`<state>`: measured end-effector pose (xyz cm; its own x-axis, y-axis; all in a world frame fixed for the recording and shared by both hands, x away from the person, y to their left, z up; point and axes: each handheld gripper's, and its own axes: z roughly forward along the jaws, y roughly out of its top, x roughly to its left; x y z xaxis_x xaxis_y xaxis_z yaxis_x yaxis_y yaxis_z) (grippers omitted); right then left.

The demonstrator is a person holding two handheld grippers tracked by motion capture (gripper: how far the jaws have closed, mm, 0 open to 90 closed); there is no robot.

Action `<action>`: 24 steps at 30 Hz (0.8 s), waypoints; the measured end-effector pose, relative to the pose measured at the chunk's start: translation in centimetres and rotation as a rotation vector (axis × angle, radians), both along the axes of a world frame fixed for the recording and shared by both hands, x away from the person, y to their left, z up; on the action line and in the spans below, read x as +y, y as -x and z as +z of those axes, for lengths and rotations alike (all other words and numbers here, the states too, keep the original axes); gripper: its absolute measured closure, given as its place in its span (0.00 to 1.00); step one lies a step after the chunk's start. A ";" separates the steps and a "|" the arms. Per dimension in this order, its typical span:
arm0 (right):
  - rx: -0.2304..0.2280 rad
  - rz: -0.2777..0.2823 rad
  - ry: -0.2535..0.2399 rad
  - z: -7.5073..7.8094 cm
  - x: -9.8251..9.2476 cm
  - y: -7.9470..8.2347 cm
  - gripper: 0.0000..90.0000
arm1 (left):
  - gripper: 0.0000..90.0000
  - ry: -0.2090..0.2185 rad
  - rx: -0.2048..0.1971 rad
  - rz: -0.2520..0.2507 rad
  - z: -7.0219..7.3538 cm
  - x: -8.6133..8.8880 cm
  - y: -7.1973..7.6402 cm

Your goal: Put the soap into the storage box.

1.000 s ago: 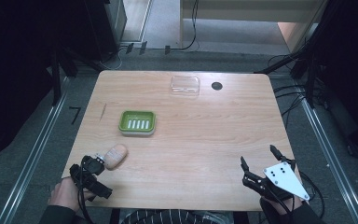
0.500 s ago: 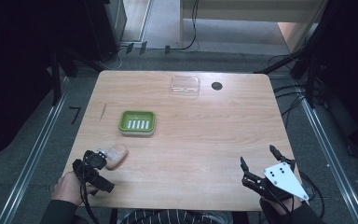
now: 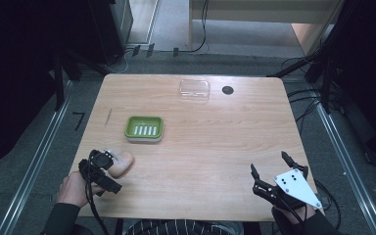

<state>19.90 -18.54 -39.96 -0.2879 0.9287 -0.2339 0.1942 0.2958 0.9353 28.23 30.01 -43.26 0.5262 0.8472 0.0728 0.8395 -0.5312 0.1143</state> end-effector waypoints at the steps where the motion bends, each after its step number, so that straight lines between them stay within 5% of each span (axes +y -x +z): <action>1: 0.003 0.000 0.000 0.0 0.1 -0.1 0.15 | 0.00 0.005 -0.002 0.004 0.0 0.0 -0.1; 24: 0.002 0.005 0.001 0.0 0.0 -0.1 0.15 | 0.00 0.015 0.010 -0.017 0.3 -0.5 -3.1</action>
<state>20.01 -18.49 -39.97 -0.2927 0.9271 -0.2340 0.1947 0.2974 0.9347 31.36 29.53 -42.98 0.5412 0.8391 0.0546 0.8315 -0.5437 0.1139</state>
